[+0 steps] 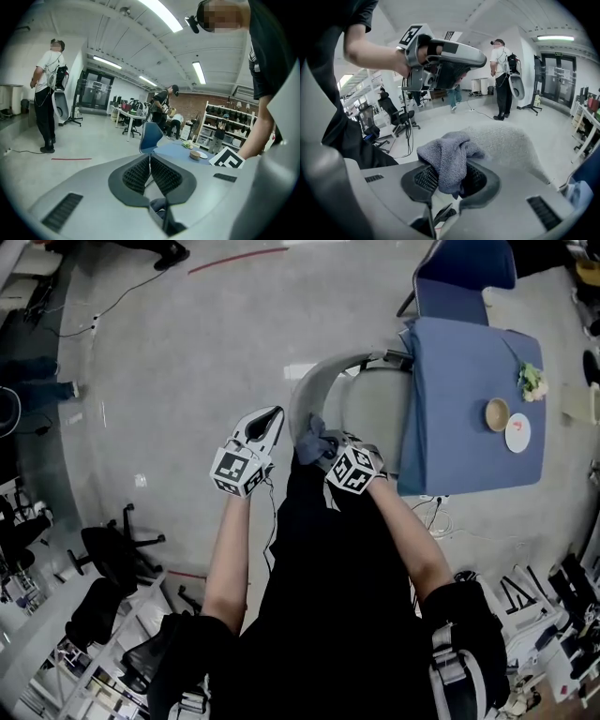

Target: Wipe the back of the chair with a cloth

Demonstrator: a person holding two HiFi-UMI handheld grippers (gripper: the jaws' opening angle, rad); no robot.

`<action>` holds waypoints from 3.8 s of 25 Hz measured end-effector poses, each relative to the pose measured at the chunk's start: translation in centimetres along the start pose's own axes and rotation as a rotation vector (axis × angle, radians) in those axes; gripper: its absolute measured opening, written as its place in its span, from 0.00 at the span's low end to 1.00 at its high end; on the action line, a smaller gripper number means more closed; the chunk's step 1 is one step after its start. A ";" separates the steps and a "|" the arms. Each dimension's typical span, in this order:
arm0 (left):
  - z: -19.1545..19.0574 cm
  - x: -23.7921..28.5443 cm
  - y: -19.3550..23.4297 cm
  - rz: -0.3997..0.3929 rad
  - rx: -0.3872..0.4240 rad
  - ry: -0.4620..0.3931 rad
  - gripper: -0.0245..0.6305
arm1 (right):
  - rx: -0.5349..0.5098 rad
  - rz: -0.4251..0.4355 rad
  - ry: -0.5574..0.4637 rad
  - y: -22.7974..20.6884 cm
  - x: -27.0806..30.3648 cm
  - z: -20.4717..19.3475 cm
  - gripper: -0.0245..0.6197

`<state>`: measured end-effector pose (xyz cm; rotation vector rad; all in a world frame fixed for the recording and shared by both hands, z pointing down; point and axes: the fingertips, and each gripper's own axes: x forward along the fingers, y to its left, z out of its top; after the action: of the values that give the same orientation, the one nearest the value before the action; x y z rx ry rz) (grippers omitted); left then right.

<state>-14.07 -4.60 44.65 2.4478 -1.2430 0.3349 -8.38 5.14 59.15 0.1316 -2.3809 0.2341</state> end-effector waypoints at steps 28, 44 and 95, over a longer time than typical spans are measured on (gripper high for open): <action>-9.6 5.4 3.3 -0.028 -0.079 0.116 0.08 | 0.135 -0.051 -0.074 -5.1 4.1 0.8 0.23; -11.4 5.5 2.1 -0.065 -0.040 0.153 0.08 | 0.217 -0.190 -0.130 -11.7 4.0 1.8 0.23; -11.3 7.9 2.7 -0.115 0.001 0.131 0.08 | 0.067 -0.159 0.140 -16.6 9.3 -6.7 0.23</action>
<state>-12.12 -6.91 58.37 2.4420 -1.0440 0.4560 -8.03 -10.02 72.55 0.3244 -2.2113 0.2394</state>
